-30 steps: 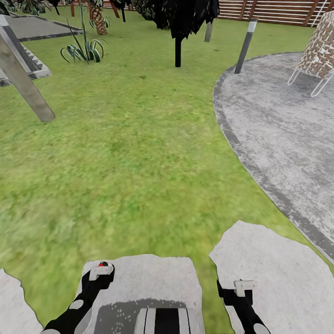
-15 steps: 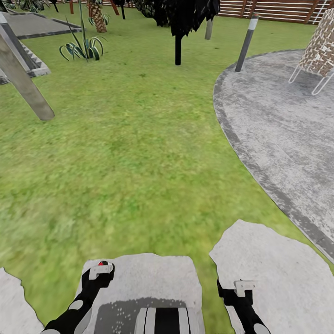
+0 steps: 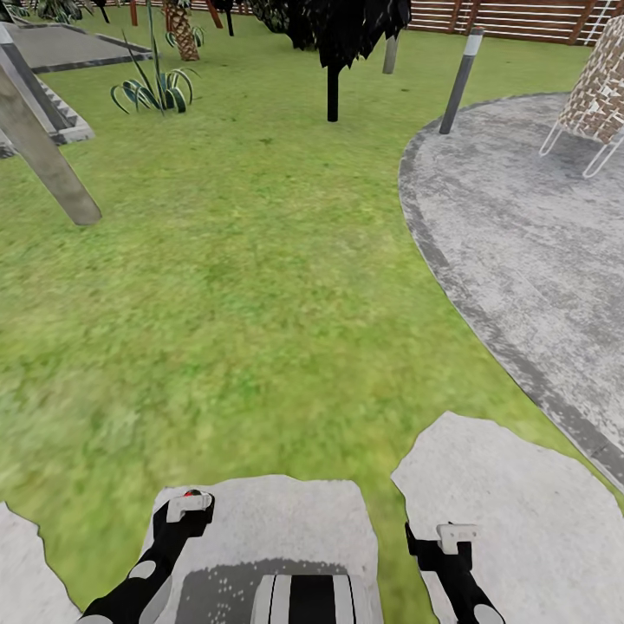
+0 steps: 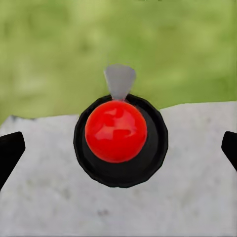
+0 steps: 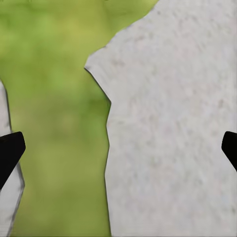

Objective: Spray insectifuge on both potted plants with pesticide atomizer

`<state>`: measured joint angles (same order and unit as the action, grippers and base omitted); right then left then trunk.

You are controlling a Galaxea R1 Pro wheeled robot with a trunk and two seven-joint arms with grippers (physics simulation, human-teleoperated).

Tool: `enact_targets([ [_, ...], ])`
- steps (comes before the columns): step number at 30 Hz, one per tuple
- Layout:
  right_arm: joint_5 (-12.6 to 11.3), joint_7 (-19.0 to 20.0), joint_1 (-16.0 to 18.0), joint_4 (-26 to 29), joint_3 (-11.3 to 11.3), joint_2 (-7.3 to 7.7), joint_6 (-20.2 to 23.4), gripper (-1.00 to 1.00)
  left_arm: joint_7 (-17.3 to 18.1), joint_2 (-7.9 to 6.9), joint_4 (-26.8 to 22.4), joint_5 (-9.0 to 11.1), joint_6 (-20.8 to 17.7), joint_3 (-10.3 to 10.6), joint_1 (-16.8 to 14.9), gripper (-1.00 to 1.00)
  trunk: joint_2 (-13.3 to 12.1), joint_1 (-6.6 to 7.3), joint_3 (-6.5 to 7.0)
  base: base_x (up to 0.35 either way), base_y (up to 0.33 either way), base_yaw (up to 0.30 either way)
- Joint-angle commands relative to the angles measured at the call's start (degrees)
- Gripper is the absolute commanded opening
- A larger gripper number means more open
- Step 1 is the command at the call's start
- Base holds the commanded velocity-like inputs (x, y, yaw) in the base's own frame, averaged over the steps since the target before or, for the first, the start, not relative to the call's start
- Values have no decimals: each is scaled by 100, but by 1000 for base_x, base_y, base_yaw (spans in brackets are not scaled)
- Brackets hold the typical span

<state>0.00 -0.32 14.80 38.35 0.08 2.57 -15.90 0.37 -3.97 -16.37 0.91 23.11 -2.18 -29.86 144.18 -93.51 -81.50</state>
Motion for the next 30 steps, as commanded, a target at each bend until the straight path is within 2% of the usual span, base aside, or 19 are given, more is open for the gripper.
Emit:
enact_targets([
  [1,0,-3,2,-3,1,0,-17,100,4,1,4,8,18,-10,-3,100,1,0,-3,88,0,0],
  [11,0,-3,1,-3,1,1,-17,100,1,-12,2,7,27,-18,-3,100,1,0,-3,26,0,0],
  [12,0,-3,1,-3,1,1,-16,100,0,-12,4,7,27,-19,-3,-100,1,0,-3,1,0,0],
  [30,0,-3,2,-3,1,1,-13,100,-11,-17,-6,14,27,-28,-3,-100,1,0,-3,0,0,0],
])
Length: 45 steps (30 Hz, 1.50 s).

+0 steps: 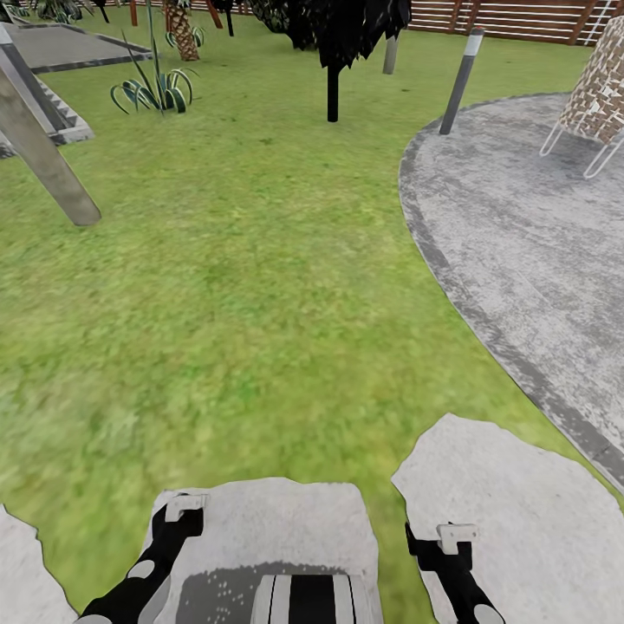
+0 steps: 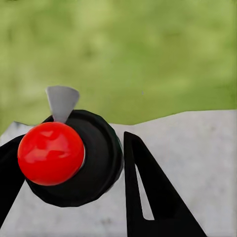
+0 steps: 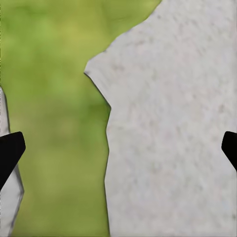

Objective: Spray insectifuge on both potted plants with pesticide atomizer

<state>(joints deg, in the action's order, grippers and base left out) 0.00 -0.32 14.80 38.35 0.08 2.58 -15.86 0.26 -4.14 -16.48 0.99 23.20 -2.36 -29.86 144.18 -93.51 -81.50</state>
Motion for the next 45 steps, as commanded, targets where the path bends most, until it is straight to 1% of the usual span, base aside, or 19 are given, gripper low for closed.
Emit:
enact_targets([
  [1,0,-3,2,-3,1,-1,-18,100,1,1,5,6,18,-10,-2,-100,1,1,-3,0,0,0],
  [8,0,-3,2,-3,1,-2,-14,100,1,1,4,6,18,-6,-2,-100,1,1,-3,0,0,0],
  [29,17,-1,0,-12,-16,-5,-27,100,4,-1,4,-4,13,-1,-2,-100,-27,55,462,0,0,0],
  [31,19,2,0,-7,-19,-7,-27,100,0,-17,4,-10,4,-6,-2,-100,-30,60,506,0,0,0],
  [32,16,5,4,-11,-24,-15,-28,100,-23,-57,6,-18,-37,-13,20,-100,-31,63,529,0,0,0],
  [34,20,-1,0,-12,-25,-44,-37,100,-21,-171,8,-18,-51,-17,113,-100,-34,68,573,0,0,0],
  [35,36,-2,-3,-14,-22,-53,-42,100,-5,-273,5,-18,-60,-18,196,-100,-35,71,595,0,0,0],
  [38,126,-3,-4,-170,-25,-56,-48,100,4,-302,5,-26,-81,-9,245,-100,-39,78,667,0,0,-17],
  [42,235,-3,-4,-321,-23,-53,-109,100,-19,-280,20,-31,-93,4,269,-100,-44,89,783,0,0,-68],
  [45,263,-3,-10,-521,-18,-49,-286,100,-36,-274,103,-13,-90,3,376,-100,-48,96,874,0,0,-99],
])
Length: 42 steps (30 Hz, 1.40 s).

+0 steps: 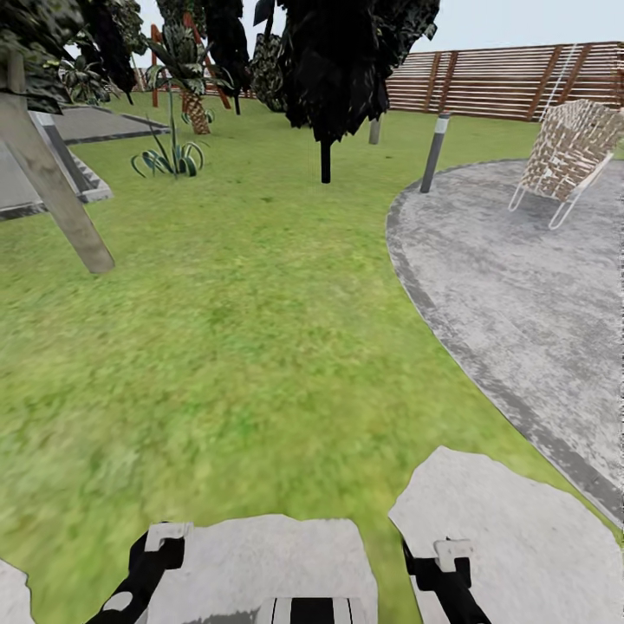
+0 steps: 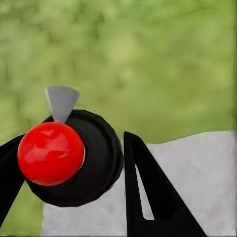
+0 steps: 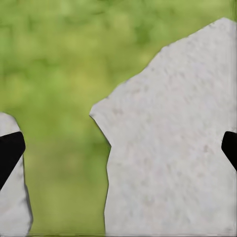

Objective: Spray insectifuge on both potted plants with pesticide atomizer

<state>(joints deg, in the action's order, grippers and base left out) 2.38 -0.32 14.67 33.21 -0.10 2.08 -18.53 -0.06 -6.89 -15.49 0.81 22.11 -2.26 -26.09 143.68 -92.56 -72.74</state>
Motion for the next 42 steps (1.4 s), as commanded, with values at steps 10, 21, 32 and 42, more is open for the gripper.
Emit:
enact_targets([
  [10,30,16,-2,-742,19,145,-661,100,-19,-30,189,26,47,-26,427,-100,-12,27,304,0,0,-119],
  [21,3,5,-8,-1450,8,310,-730,100,-11,-8,237,267,80,-30,653,-100,-27,55,616,0,0,-97],
  [32,-6,10,-8,-1454,9,310,-722,100,-10,-23,353,297,109,-35,657,-100,-42,83,860,0,0,0],
  [42,-1,5,-8,-1465,10,307,-722,100,-11,-23,353,297,109,-32,657,-100,-365,264,1048,0,0,0],
])
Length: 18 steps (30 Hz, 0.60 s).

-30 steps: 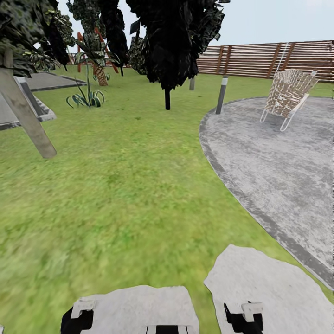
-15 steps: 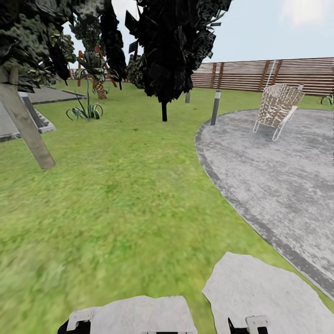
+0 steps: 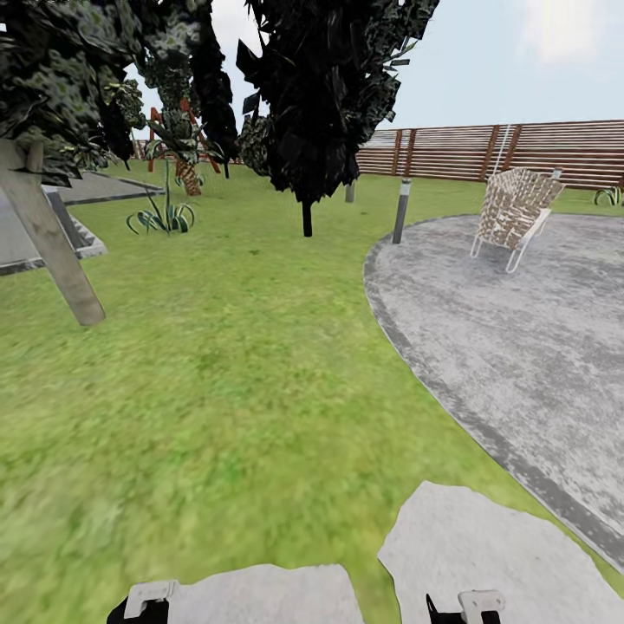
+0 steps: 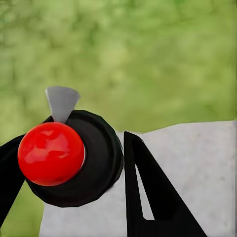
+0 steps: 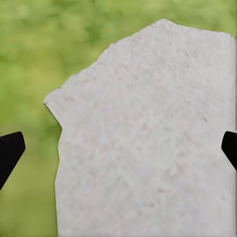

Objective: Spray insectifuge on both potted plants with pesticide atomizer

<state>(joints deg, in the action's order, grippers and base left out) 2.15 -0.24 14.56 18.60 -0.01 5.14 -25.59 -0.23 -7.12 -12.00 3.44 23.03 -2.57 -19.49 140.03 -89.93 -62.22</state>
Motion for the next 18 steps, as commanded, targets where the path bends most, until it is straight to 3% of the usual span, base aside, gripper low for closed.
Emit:
enact_targets([
  [1,22,-3,3,-5,1,0,-17,100,5,0,5,34,18,-2,-2,-100,-40,24,14,0,0,0],
  [18,22,-8,3,-14,1,-5,-17,100,5,0,13,34,18,2,-2,-100,-722,397,319,0,0,0],
])
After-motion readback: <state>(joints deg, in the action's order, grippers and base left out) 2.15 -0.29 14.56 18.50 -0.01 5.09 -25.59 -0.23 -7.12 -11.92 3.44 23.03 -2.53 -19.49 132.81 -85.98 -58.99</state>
